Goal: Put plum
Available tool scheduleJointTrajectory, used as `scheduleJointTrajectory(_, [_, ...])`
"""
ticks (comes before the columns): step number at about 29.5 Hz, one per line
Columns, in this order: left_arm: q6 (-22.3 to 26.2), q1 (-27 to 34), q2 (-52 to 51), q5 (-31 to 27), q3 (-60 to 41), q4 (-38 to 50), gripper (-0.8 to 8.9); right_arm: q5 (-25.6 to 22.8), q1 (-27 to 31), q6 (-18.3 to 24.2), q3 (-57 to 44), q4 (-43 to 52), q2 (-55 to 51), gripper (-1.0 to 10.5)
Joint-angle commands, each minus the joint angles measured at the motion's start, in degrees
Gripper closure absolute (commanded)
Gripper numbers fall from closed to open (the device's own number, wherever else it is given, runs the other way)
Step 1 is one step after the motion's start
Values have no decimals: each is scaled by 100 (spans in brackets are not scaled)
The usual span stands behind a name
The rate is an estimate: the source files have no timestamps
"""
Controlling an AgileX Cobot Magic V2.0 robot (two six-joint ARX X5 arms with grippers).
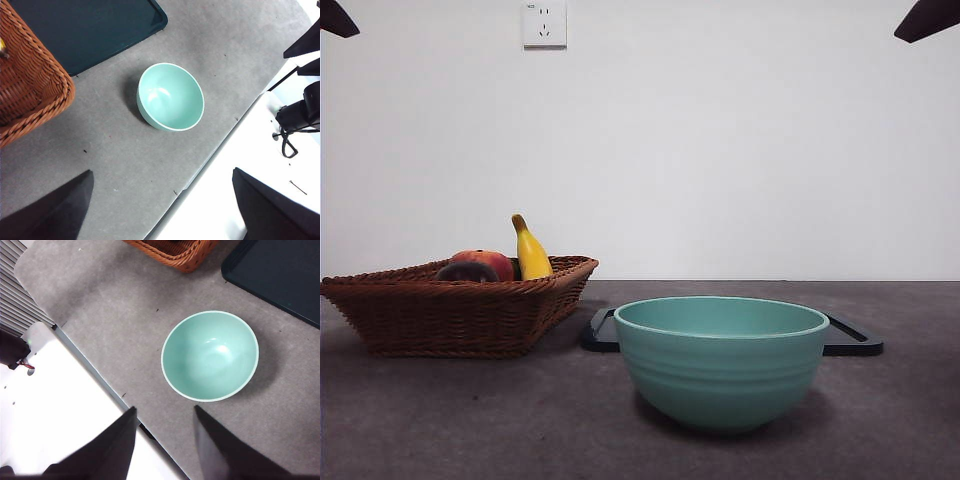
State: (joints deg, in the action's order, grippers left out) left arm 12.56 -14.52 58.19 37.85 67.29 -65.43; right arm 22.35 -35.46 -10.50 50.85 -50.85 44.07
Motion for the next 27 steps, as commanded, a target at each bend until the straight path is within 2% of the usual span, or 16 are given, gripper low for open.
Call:
scheduleJointTrajectory(1, [22, -17, 44, 37, 101, 24, 378, 11, -35, 70, 94, 13, 37, 766])
scheduleJointTrajectory(5, [7, -17, 44, 37, 101, 24, 420, 11, -35, 72, 94, 17, 37, 767])
scheduleJointTrajectory(7, [7, -17, 44, 37, 101, 26, 534, 11, -35, 81, 94, 17, 37, 789])
scheduleJointTrajectory(11, [9, -17, 44, 37, 101, 28, 797, 11, -35, 168, 94, 17, 37, 940])
scheduleJointTrajectory(27, [7, -17, 44, 35, 101, 57, 805, 11, -35, 221, 94, 26, 37, 939])
